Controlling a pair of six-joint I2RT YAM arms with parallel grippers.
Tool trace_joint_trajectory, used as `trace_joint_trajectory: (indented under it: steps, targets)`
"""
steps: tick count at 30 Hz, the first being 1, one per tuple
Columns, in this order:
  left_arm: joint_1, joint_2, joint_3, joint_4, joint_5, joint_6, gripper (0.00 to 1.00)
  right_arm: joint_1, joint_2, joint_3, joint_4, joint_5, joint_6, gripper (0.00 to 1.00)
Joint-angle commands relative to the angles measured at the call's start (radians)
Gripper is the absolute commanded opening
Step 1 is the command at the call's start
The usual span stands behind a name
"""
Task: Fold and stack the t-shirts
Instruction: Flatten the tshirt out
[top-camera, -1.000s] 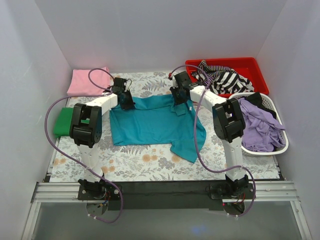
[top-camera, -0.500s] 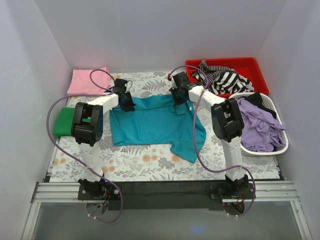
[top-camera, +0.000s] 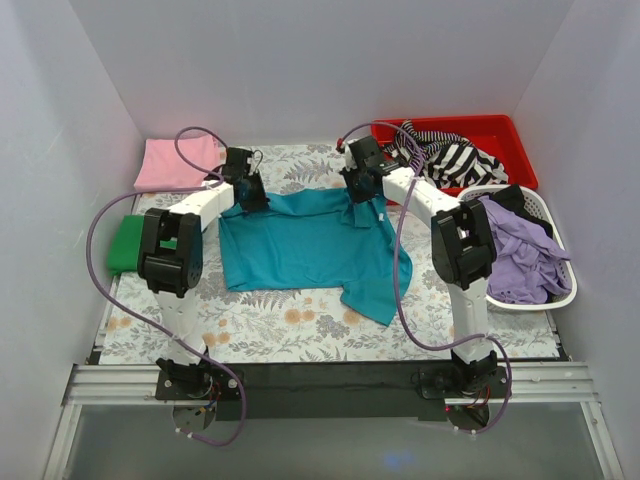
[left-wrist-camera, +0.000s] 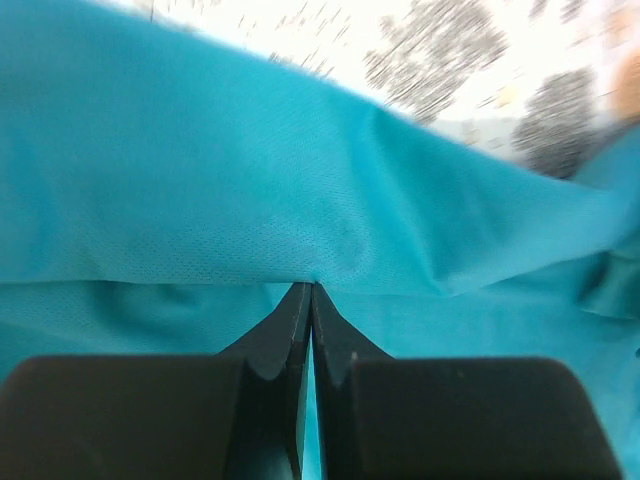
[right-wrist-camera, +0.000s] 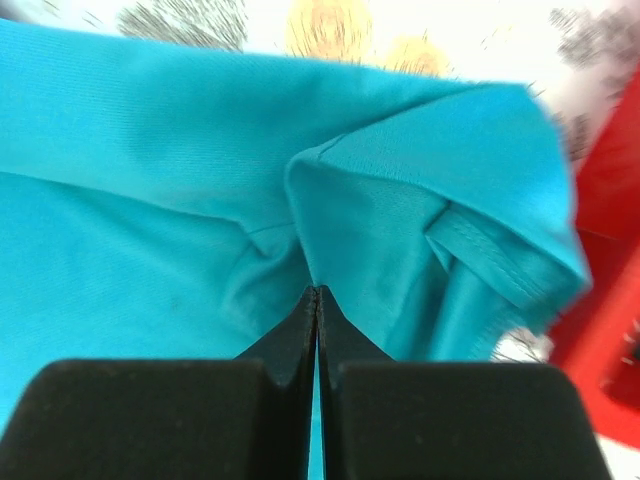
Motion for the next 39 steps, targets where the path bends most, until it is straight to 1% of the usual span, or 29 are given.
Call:
trace_joint_trajectory:
  steps: [1,7,11,15,16,17,20,24,26,28,30,31,32,33,34,35,36,37,38,39]
  targets:
    - [-0.004,-0.116,0.060,0.017,-0.001,0.030,0.00,0.002,-0.126,0.035,0.017,-0.036,-0.015,0.01]
    - [-0.004,-0.185,0.028,0.035,-0.007,0.044,0.00,0.004,-0.167,0.015,0.007,-0.051,-0.015,0.01]
    - [-0.003,-0.219,0.054,0.014,-0.026,0.055,0.00,0.004,-0.210,0.016,0.000,-0.041,-0.015,0.01]
    - [0.000,-0.276,0.117,-0.049,-0.033,0.076,0.00,0.004,-0.298,0.013,-0.003,0.015,-0.045,0.01]
    - [0.003,-0.284,0.154,-0.061,-0.035,0.081,0.00,0.004,-0.336,0.016,-0.005,0.028,-0.050,0.01]
    - [0.008,-0.291,0.172,-0.102,-0.037,0.090,0.00,0.004,-0.356,0.021,-0.011,0.059,-0.061,0.01]
    - [0.023,-0.324,0.229,-0.143,-0.058,0.112,0.00,0.004,-0.420,0.052,-0.028,0.097,-0.081,0.01]
    - [0.054,-0.380,0.257,-0.199,-0.061,0.141,0.00,0.004,-0.489,0.078,-0.069,0.105,-0.093,0.01]
    - [0.062,-0.406,0.295,-0.245,-0.053,0.155,0.00,0.007,-0.514,0.072,-0.079,0.092,-0.094,0.01]
    - [0.062,-0.449,0.287,-0.242,-0.017,0.167,0.00,0.008,-0.554,0.050,-0.074,0.084,-0.096,0.01]
    - [0.062,-0.451,0.280,-0.251,0.003,0.156,0.00,0.008,-0.562,0.050,-0.077,0.091,-0.101,0.01]
    - [0.062,-0.448,0.264,-0.245,0.032,0.152,0.00,0.008,-0.559,0.049,-0.083,0.078,-0.104,0.01]
    - [0.063,-0.437,0.214,-0.226,0.052,0.146,0.00,0.007,-0.556,0.043,-0.086,0.067,-0.107,0.01]
    - [0.062,-0.420,0.197,-0.224,0.072,0.129,0.08,0.007,-0.542,0.039,-0.091,0.056,-0.107,0.01]
    - [0.063,-0.400,0.177,-0.224,0.092,0.119,0.21,0.007,-0.536,0.036,-0.089,0.036,-0.102,0.01]
    - [0.062,-0.352,0.147,-0.224,0.112,0.104,0.36,0.007,-0.528,0.021,-0.089,0.038,-0.095,0.06]
    - [0.063,-0.330,0.125,-0.219,0.121,0.095,0.46,0.008,-0.507,0.016,-0.086,0.036,-0.085,0.21]
    - [0.062,-0.312,0.103,-0.204,0.134,0.083,0.56,0.007,-0.493,0.009,-0.085,0.012,-0.082,0.34]
    - [0.063,-0.270,0.080,-0.180,0.152,0.075,0.59,0.007,-0.477,-0.003,-0.083,0.006,-0.076,0.48]
    - [0.063,-0.250,0.073,-0.167,0.166,0.070,0.62,0.008,-0.447,-0.016,-0.083,0.003,-0.068,0.57]
